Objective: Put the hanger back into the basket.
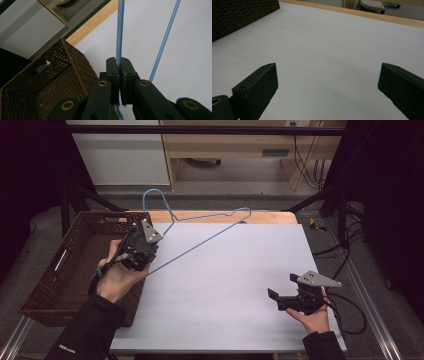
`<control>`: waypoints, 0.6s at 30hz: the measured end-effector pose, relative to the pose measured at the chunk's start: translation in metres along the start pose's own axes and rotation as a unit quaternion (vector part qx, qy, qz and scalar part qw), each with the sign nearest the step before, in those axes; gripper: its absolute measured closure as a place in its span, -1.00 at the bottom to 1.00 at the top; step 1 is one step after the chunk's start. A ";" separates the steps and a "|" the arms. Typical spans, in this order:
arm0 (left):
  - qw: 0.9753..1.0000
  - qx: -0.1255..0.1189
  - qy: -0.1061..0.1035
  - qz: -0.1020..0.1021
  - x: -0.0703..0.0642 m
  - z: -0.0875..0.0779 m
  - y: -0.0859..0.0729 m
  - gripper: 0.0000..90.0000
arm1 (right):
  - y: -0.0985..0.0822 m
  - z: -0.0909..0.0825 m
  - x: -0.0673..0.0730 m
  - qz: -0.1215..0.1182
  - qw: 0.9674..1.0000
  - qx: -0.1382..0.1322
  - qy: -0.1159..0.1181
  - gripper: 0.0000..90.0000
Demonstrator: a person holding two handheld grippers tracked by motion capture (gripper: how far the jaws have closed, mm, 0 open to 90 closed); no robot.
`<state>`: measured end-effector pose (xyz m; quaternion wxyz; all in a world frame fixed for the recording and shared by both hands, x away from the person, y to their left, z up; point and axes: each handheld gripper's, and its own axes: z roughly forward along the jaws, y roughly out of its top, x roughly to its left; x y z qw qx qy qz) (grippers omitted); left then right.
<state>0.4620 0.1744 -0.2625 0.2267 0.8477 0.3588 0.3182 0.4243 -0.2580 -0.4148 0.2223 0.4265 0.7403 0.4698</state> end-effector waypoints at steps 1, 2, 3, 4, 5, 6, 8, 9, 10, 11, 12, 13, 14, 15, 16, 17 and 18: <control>1.000 -0.001 -0.004 -0.002 0.003 -0.002 0.000 0.93 | 0.000 0.000 0.000 0.001 1.000 -0.001 0.000 -0.92; 1.000 -0.002 -0.003 -0.004 0.006 -0.003 -0.001 0.93 | 0.000 0.000 0.001 0.006 1.000 -0.001 0.002 -0.92; 1.000 -0.001 -0.002 -0.003 0.009 -0.004 -0.001 0.93 | 0.000 0.000 0.001 0.005 1.000 -0.001 0.001 -0.92; 1.000 -0.003 -0.002 -0.007 0.013 -0.006 -0.002 0.93 | 0.000 0.000 0.001 0.005 1.000 -0.002 0.001 -0.92; 1.000 -0.006 0.001 -0.011 0.015 -0.007 -0.002 0.93 | 0.000 0.000 0.000 0.000 1.000 0.002 0.000 -0.92; 1.000 -0.004 0.002 -0.009 0.019 -0.008 -0.003 0.93 | -0.001 0.000 -0.001 -0.003 1.000 0.002 -0.001 -0.92; 1.000 -0.004 0.006 -0.011 0.024 -0.011 -0.004 0.93 | -0.001 0.001 -0.001 -0.002 1.000 0.004 -0.001 -0.92; 1.000 -0.003 0.009 -0.010 0.028 -0.012 -0.005 0.93 | -0.001 0.001 -0.001 -0.003 1.000 0.004 -0.002 -0.92; 1.000 -0.003 0.011 -0.011 0.031 -0.014 -0.007 0.93 | -0.001 0.001 -0.001 -0.003 1.000 0.004 -0.002 -0.92; 1.000 -0.001 0.012 -0.011 0.034 -0.015 -0.007 0.93 | -0.001 0.001 -0.001 -0.003 1.000 0.004 -0.001 -0.92; 1.000 -0.001 0.014 -0.011 0.037 -0.016 -0.009 0.93 | -0.001 0.001 0.000 -0.003 1.000 0.004 0.000 -0.92; 1.000 0.000 0.015 -0.012 0.040 -0.016 -0.010 0.93 | -0.001 0.001 0.000 -0.002 1.000 0.004 -0.001 -0.92; 1.000 0.002 0.018 -0.012 0.043 -0.017 -0.012 0.93 | -0.001 0.001 -0.001 -0.002 1.000 0.003 0.000 -0.92; 1.000 0.004 0.020 -0.012 0.046 -0.017 -0.014 0.93 | -0.001 0.001 -0.001 -0.002 1.000 0.003 0.001 -0.92; 1.000 0.003 0.023 -0.016 0.049 -0.017 -0.016 0.93 | -0.001 0.001 0.000 0.000 1.000 0.003 0.002 -0.92; 1.000 0.004 0.023 -0.010 0.053 -0.018 -0.018 0.93 | -0.001 0.001 0.000 0.003 1.000 0.002 0.002 -0.92; 1.000 0.003 0.024 -0.016 0.055 -0.018 -0.020 0.93 | -0.001 0.001 0.000 0.003 1.000 0.002 0.002 -0.92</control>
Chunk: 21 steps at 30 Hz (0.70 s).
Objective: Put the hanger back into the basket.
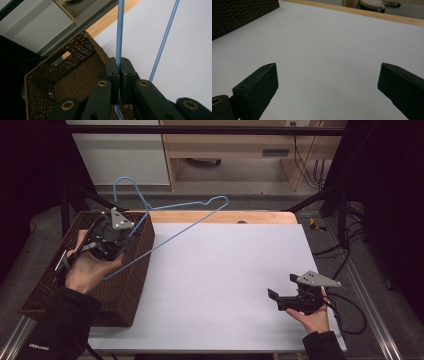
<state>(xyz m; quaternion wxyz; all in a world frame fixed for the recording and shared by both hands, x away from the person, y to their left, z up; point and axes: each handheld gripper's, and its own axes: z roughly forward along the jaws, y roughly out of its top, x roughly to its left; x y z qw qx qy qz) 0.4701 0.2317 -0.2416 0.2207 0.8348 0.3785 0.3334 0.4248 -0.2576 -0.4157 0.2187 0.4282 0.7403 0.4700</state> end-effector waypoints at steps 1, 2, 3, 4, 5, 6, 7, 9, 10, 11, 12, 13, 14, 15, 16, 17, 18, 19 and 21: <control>1.000 0.002 0.001 0.001 0.003 0.000 -0.002 0.93 | 0.000 0.000 0.000 -0.001 1.000 0.000 0.000 -0.92; 1.000 0.001 0.000 -0.006 0.007 0.000 -0.004 0.93 | 0.000 0.000 0.000 -0.003 1.000 0.001 0.001 -0.92; 1.000 0.001 0.001 -0.008 0.010 -0.001 -0.007 0.93 | 0.000 0.000 0.000 -0.005 1.000 0.002 0.000 -0.92; 1.000 0.001 0.002 -0.012 0.013 -0.001 -0.009 0.93 | 0.000 0.001 0.000 -0.004 1.000 0.002 0.000 -0.92; 1.000 0.001 0.001 -0.016 0.017 -0.001 -0.012 0.93 | 0.000 0.001 0.000 -0.004 1.000 0.002 0.000 -0.92; 1.000 0.002 0.003 -0.020 0.020 -0.001 -0.014 0.93 | 0.000 0.000 0.000 -0.004 1.000 0.002 0.000 -0.92; 1.000 0.007 0.004 -0.024 0.022 -0.001 -0.017 0.93 | 0.000 0.000 0.000 -0.005 1.000 0.002 0.000 -0.92; 0.999 0.011 0.007 -0.030 0.029 -0.001 -0.022 0.93 | 0.000 0.000 0.000 -0.005 1.000 0.002 0.000 -0.92; 0.999 0.013 0.009 -0.034 0.034 -0.001 -0.026 0.93 | 0.000 0.000 0.000 -0.006 1.000 0.002 0.000 -0.92; 0.999 0.016 0.010 -0.036 0.037 -0.001 -0.029 0.93 | 0.000 0.000 0.000 -0.005 1.000 0.002 0.000 -0.92; 0.999 0.016 0.010 -0.040 0.041 -0.001 -0.032 0.93 | 0.000 0.000 0.000 -0.005 1.000 0.002 0.000 -0.92; 0.999 0.018 0.013 -0.042 0.044 -0.001 -0.035 0.93 | 0.000 0.000 0.000 -0.005 1.000 0.002 0.000 -0.92; 0.999 0.019 0.015 -0.045 0.047 -0.002 -0.038 0.93 | 0.000 0.000 0.000 -0.006 1.000 0.002 0.000 -0.92; 0.998 0.020 0.017 -0.049 0.050 -0.002 -0.042 0.93 | 0.000 0.000 0.000 -0.006 1.000 0.002 0.000 -0.92; 0.998 0.022 0.019 -0.052 0.054 -0.002 -0.045 0.93 | 0.000 0.000 0.000 -0.006 1.000 0.002 0.000 -0.92; 0.998 0.024 0.021 -0.055 0.057 -0.002 -0.048 0.93 | 0.000 0.001 0.000 -0.005 1.000 0.002 0.000 -0.92; 0.998 0.026 0.024 -0.058 0.061 -0.003 -0.051 0.93 | 0.000 0.001 0.000 -0.006 1.000 0.002 0.000 -0.92; 0.997 0.027 0.025 -0.061 0.063 -0.002 -0.053 0.93 | 0.000 0.001 0.000 -0.005 1.000 0.003 0.000 -0.92; 0.997 0.031 0.032 -0.067 0.070 -0.002 -0.059 0.93 | 0.000 0.001 0.000 -0.004 1.000 0.002 0.001 -0.92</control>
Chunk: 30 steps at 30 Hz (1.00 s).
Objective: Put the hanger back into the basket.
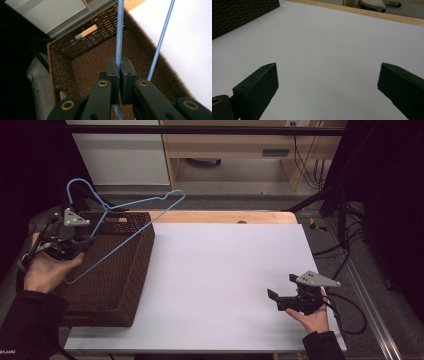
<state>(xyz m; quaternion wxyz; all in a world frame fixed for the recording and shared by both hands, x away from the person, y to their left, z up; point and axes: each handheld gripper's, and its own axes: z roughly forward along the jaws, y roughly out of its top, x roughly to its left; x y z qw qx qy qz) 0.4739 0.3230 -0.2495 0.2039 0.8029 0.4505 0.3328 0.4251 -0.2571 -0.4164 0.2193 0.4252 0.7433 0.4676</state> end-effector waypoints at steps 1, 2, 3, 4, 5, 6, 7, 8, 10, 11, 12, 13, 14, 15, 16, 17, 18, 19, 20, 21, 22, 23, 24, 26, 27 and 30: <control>1.000 0.002 0.005 -0.004 0.004 0.001 -0.003 0.93 | 0.000 0.000 0.000 0.000 1.000 0.000 0.000 -0.92; 1.000 0.004 0.008 -0.006 0.007 0.002 -0.006 0.93 | 0.000 0.000 0.000 0.001 1.000 0.001 0.000 -0.92; 1.000 0.006 0.012 -0.008 0.010 0.003 -0.008 0.93 | 0.000 0.000 0.000 0.001 1.000 0.001 0.000 -0.92; 1.000 0.009 0.015 -0.010 0.013 0.004 -0.011 0.93 | 0.000 0.000 0.000 0.001 1.000 0.001 0.001 -0.92; 1.000 0.011 0.017 -0.010 0.014 0.005 -0.013 0.93 | 0.000 0.000 0.000 0.000 1.000 0.001 0.001 -0.91; 1.000 0.013 0.020 -0.011 0.017 0.006 -0.015 0.93 | 0.000 0.000 0.000 0.000 1.000 0.001 0.001 -0.92; 1.000 0.016 0.022 -0.013 0.020 0.007 -0.018 0.93 | 0.000 0.000 0.000 0.000 1.000 0.002 0.001 -0.91; 0.999 0.018 0.023 -0.012 0.022 0.008 -0.020 0.93 | 0.000 0.000 0.000 -0.001 1.000 0.002 0.001 -0.92; 0.999 0.023 0.029 -0.012 0.026 0.011 -0.026 0.93 | 0.000 0.000 0.000 -0.001 1.000 0.002 0.001 -0.92; 0.999 0.026 0.032 -0.012 0.027 0.013 -0.028 0.93 | 0.000 0.000 0.000 -0.001 1.000 0.002 0.001 -0.92; 0.999 0.029 0.036 -0.011 0.029 0.014 -0.031 0.93 | 0.000 0.000 0.000 -0.002 1.000 0.002 0.001 -0.92; 0.999 0.030 0.039 -0.009 0.030 0.015 -0.032 0.93 | 0.000 0.000 0.000 -0.003 1.000 0.003 0.000 -0.92; 0.999 0.031 0.040 -0.014 0.031 0.017 -0.035 0.93 | 0.000 0.000 0.000 -0.001 1.000 0.002 0.001 -0.92; 0.998 0.034 0.042 -0.015 0.034 0.018 -0.038 0.93 | 0.000 0.001 0.000 -0.001 1.000 0.002 0.002 -0.92; 0.998 0.034 0.044 -0.017 0.035 0.019 -0.039 0.93 | 0.000 0.001 0.000 -0.002 1.000 0.003 0.002 -0.92; 0.998 0.037 0.047 -0.018 0.037 0.021 -0.042 0.93 | 0.000 0.001 0.000 -0.003 1.000 0.003 0.001 -0.92; 0.998 0.040 0.049 -0.021 0.039 0.022 -0.045 0.93 | 0.000 0.001 0.000 -0.003 1.000 0.004 0.000 -0.92; 0.997 0.043 0.050 -0.025 0.040 0.023 -0.047 0.93 | 0.000 0.001 0.000 -0.004 1.000 0.004 0.000 -0.92; 0.997 0.046 0.053 -0.029 0.042 0.024 -0.050 0.93 | 0.000 0.001 0.000 -0.004 1.000 0.003 0.001 -0.92; 0.997 0.049 0.055 -0.031 0.044 0.026 -0.053 0.93 | 0.000 0.001 0.000 -0.003 1.000 0.003 0.001 -0.92; 0.997 0.051 0.057 -0.034 0.045 0.028 -0.056 0.93 | 0.000 0.001 0.000 -0.004 1.000 0.004 0.000 -0.92; 0.996 0.055 0.059 -0.035 0.045 0.030 -0.058 0.93 | 0.000 0.001 0.000 -0.003 1.000 0.004 0.001 -0.92; 0.996 0.060 0.063 -0.037 0.046 0.033 -0.061 0.93 | 0.000 0.001 0.000 -0.004 1.000 0.004 0.001 -0.92; 0.995 0.066 0.064 -0.037 0.046 0.039 -0.066 0.93 | 0.000 0.001 0.000 -0.004 1.000 0.004 0.001 -0.92; 0.995 0.074 0.063 -0.034 0.046 0.041 -0.069 0.93 | 0.000 0.001 0.000 -0.004 1.000 0.004 0.000 -0.92; 0.994 0.088 0.065 -0.029 0.043 0.048 -0.076 0.93 | 0.000 0.000 0.000 -0.002 1.000 0.003 0.000 -0.92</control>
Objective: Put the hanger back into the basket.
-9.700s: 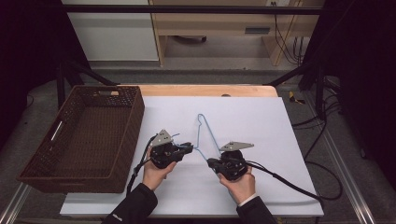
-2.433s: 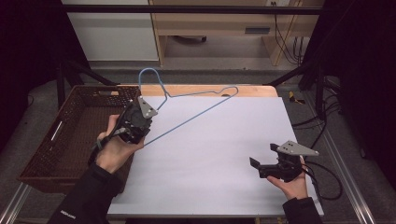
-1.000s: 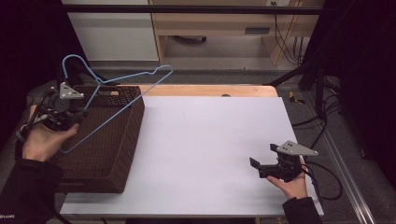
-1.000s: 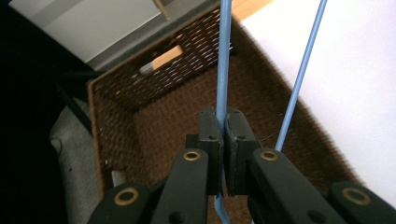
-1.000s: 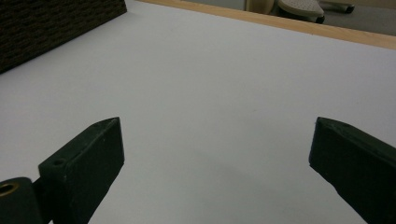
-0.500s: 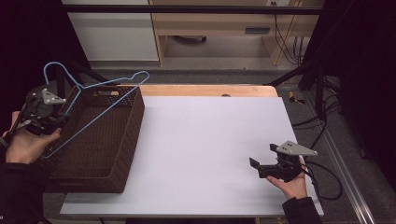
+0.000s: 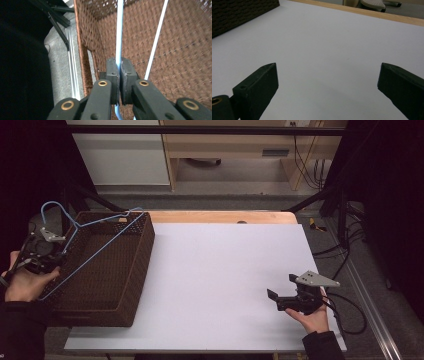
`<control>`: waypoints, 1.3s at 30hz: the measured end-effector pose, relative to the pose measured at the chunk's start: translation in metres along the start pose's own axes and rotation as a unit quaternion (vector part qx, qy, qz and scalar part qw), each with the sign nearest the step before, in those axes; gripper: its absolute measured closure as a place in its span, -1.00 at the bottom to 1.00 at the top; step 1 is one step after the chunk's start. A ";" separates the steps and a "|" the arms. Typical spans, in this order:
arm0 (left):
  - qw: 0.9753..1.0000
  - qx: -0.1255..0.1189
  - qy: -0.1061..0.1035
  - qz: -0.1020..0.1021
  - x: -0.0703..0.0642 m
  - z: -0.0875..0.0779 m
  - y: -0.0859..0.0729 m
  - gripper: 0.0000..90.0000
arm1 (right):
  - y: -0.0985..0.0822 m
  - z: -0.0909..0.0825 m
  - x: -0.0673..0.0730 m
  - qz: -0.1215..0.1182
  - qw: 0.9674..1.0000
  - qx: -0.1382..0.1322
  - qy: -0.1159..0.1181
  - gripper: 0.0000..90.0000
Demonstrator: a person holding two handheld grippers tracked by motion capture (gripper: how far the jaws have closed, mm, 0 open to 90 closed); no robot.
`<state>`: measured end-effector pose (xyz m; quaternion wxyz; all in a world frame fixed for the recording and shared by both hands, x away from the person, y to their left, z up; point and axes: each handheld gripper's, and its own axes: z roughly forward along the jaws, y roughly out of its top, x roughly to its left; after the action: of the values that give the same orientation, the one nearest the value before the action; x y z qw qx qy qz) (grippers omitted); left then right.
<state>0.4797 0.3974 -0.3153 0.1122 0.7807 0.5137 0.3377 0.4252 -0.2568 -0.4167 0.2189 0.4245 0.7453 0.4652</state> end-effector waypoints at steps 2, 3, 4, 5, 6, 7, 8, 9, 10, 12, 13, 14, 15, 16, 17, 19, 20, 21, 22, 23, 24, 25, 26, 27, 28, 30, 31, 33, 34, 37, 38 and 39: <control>1.000 0.004 -0.005 0.002 -0.004 0.007 -0.005 0.93 | 0.000 0.000 0.000 0.000 1.000 0.000 0.000 -0.92; 1.000 0.004 -0.007 0.000 -0.006 0.010 -0.008 0.93 | 0.000 0.000 0.000 0.000 1.000 -0.001 0.000 -0.92; 1.000 0.006 -0.010 0.000 -0.007 0.012 -0.009 0.93 | 0.000 0.000 0.000 0.000 1.000 0.000 0.000 -0.92; 1.000 0.005 -0.015 -0.003 -0.009 0.016 -0.010 0.93 | 0.000 0.000 0.000 -0.002 1.000 0.000 0.000 -0.92; 1.000 0.008 -0.017 -0.003 -0.012 0.019 -0.012 0.93 | 0.000 0.000 0.000 -0.002 1.000 0.001 -0.001 -0.92; 1.000 0.011 -0.021 -0.001 -0.016 0.024 -0.013 0.93 | 0.000 0.000 0.000 -0.002 1.000 0.001 0.000 -0.92; 1.000 0.012 -0.025 0.000 -0.018 0.026 -0.013 0.93 | 0.000 0.000 0.000 -0.002 1.000 0.001 0.000 -0.92; 1.000 0.013 -0.028 0.000 -0.021 0.030 -0.014 0.93 | 0.000 0.000 0.000 -0.001 1.000 0.000 0.000 -0.92; 0.999 0.014 -0.032 -0.001 -0.024 0.032 -0.014 0.93 | 0.000 0.000 0.000 -0.001 1.000 0.001 0.000 -0.92; 0.999 0.013 -0.046 -0.004 -0.029 0.036 -0.016 0.93 | 0.000 0.000 0.000 0.000 1.000 0.000 0.000 -0.92; 0.999 0.013 -0.051 -0.003 -0.032 0.039 -0.017 0.92 | 0.000 0.000 0.000 0.000 1.000 0.000 0.000 -0.92; 0.998 0.018 -0.058 -0.002 -0.034 0.041 -0.017 0.92 | 0.000 0.000 0.000 0.000 1.000 -0.001 0.000 -0.92; 0.998 0.021 -0.063 -0.001 -0.036 0.042 -0.018 0.92 | 0.000 0.000 0.000 0.000 1.000 -0.001 -0.001 -0.92; 0.997 0.022 -0.068 -0.001 -0.037 0.042 -0.019 0.91 | 0.000 0.000 0.000 0.000 1.000 -0.001 -0.001 -0.92; 0.997 0.022 -0.074 -0.005 -0.038 0.043 -0.019 0.89 | 0.000 0.000 0.000 0.000 1.000 0.000 0.000 -0.92; 0.997 0.018 -0.076 -0.006 -0.038 0.040 -0.020 0.75 | 0.000 0.000 0.000 0.000 1.000 0.000 0.000 -0.92; 0.997 0.012 -0.076 -0.011 -0.038 0.038 -0.020 0.68 | 0.000 0.000 0.000 0.000 1.000 0.000 0.000 -0.92; 0.997 -0.002 -0.078 -0.018 -0.037 0.034 -0.021 0.61 | 0.000 0.000 0.000 0.000 1.000 -0.001 -0.001 -0.92; 0.997 -0.012 -0.078 -0.025 -0.036 0.029 -0.022 0.50 | 0.000 0.000 0.000 0.001 1.000 -0.001 -0.002 -0.92; 0.996 -0.025 -0.079 -0.031 -0.036 0.024 -0.023 0.44 | 0.000 -0.001 0.000 0.001 1.000 -0.003 -0.001 -0.92; 0.995 -0.039 -0.085 -0.034 -0.035 0.018 -0.023 0.39 | 0.001 -0.001 0.000 0.001 1.000 -0.003 -0.002 -0.92; 0.994 -0.056 -0.090 -0.042 -0.036 0.012 -0.024 0.33 | 0.001 -0.001 0.000 0.001 1.000 -0.003 -0.002 -0.92; 0.991 -0.074 -0.095 -0.050 -0.036 0.006 -0.025 0.26 | 0.001 -0.002 -0.001 0.001 1.000 -0.003 -0.001 -0.92; 0.990 -0.087 -0.100 -0.054 -0.038 0.002 -0.026 0.19 | 0.001 -0.002 -0.001 0.003 1.000 -0.005 0.000 -0.92; 0.986 -0.113 -0.107 -0.060 -0.041 -0.003 -0.027 0.12 | 0.001 -0.002 -0.001 0.003 1.000 -0.006 0.000 -0.92; 0.979 -0.149 -0.122 -0.064 -0.048 -0.012 -0.028 0.00 | 0.001 -0.002 -0.001 0.002 1.000 -0.007 0.000 -0.92; 0.976 -0.159 -0.131 -0.064 -0.051 -0.015 -0.028 -0.05 | 0.001 -0.002 -0.001 0.003 1.000 -0.008 0.000 -0.92; 0.969 -0.184 -0.147 -0.068 -0.058 -0.021 -0.028 -0.12 | 0.001 -0.002 0.000 0.003 1.000 -0.008 0.000 -0.92; 0.967 -0.193 -0.155 -0.064 -0.062 -0.024 -0.028 -0.17 | 0.001 -0.002 0.000 0.002 1.000 -0.009 0.001 -0.93; 0.954 -0.229 -0.180 -0.071 -0.075 -0.029 -0.028 -0.29 | 0.001 -0.003 0.000 0.004 1.000 -0.012 0.004 -0.93; 0.950 -0.238 -0.191 -0.071 -0.080 -0.030 -0.028 -0.33 | 0.001 -0.003 -0.001 0.004 1.000 -0.012 0.004 -0.93; 0.946 -0.249 -0.198 -0.070 -0.085 -0.031 -0.028 -0.38 | 0.001 -0.004 -0.001 0.002 1.000 -0.013 0.004 -0.93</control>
<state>0.4184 0.3301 -0.3417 0.4255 0.7411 0.4343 0.2847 0.4237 -0.2589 -0.4139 0.2205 0.4218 0.7390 0.4768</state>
